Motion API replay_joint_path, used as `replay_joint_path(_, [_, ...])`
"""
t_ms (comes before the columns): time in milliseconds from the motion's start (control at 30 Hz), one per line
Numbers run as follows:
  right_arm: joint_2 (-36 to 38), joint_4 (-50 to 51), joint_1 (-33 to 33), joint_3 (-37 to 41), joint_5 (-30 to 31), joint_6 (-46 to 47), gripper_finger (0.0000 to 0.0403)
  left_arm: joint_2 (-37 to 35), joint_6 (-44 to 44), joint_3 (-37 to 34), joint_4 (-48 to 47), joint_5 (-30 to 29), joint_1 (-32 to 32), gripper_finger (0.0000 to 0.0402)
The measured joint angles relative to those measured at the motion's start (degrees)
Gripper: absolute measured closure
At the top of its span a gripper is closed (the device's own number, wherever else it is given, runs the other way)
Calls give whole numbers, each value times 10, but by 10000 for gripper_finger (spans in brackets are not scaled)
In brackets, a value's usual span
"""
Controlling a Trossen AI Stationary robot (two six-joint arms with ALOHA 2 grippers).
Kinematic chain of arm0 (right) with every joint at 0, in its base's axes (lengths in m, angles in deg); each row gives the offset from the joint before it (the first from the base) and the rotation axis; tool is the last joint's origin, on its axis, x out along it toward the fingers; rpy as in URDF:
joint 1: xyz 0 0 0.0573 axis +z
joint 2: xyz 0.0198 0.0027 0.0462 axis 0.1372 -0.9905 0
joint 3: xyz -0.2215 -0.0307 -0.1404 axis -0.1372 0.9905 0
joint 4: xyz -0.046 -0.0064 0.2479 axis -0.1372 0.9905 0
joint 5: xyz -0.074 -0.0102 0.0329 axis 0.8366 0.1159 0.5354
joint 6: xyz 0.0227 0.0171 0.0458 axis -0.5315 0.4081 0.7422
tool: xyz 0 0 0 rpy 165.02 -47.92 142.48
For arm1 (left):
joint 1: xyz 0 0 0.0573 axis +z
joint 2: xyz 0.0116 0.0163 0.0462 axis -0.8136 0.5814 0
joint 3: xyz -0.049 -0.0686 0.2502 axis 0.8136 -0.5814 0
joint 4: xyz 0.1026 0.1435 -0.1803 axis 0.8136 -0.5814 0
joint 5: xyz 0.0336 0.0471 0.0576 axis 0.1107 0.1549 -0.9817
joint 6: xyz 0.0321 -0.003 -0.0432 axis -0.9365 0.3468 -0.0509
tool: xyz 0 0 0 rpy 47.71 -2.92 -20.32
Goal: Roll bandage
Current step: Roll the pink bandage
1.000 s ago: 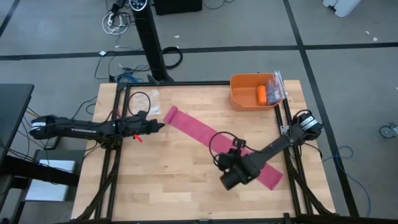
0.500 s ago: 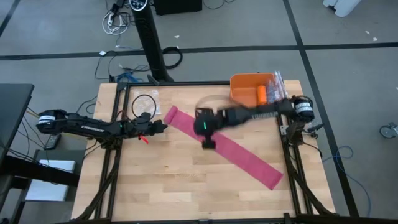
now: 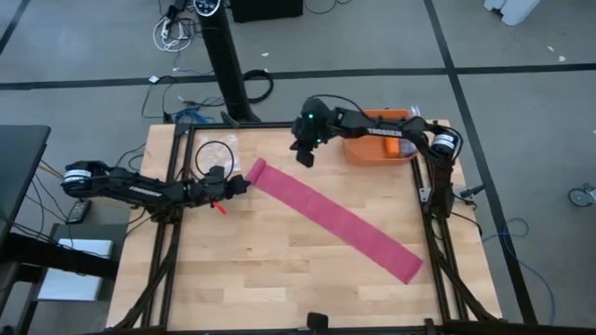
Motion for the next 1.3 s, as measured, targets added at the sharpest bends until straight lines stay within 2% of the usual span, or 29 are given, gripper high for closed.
replay_joint_path(133, [-1,37,-36,-1,-128,-6,401,33,6,0,47,14,0,254])
replay_joint_path(233, [8,148,-62,-1,-203,-68,401,63,6,13,61,15,0,254])
replay_joint_path(333, [21,240,-77,-1,-192,-137,401,98,4,34,58,3,0,254])
replay_joint_path(400, [21,252,-80,-1,-169,-150,401,114,5,47,49,-2,0,254])
replay_joint_path(633, [25,195,-79,-1,-158,-154,402,127,9,105,3,-37,-1,254])
replay_joint_path(800, [25,189,-80,-1,-158,-154,402,127,1,113,-9,-65,-1,254])
replay_joint_path(1300, [25,183,-72,-1,-158,-150,402,149,43,113,-55,-72,-1,254])
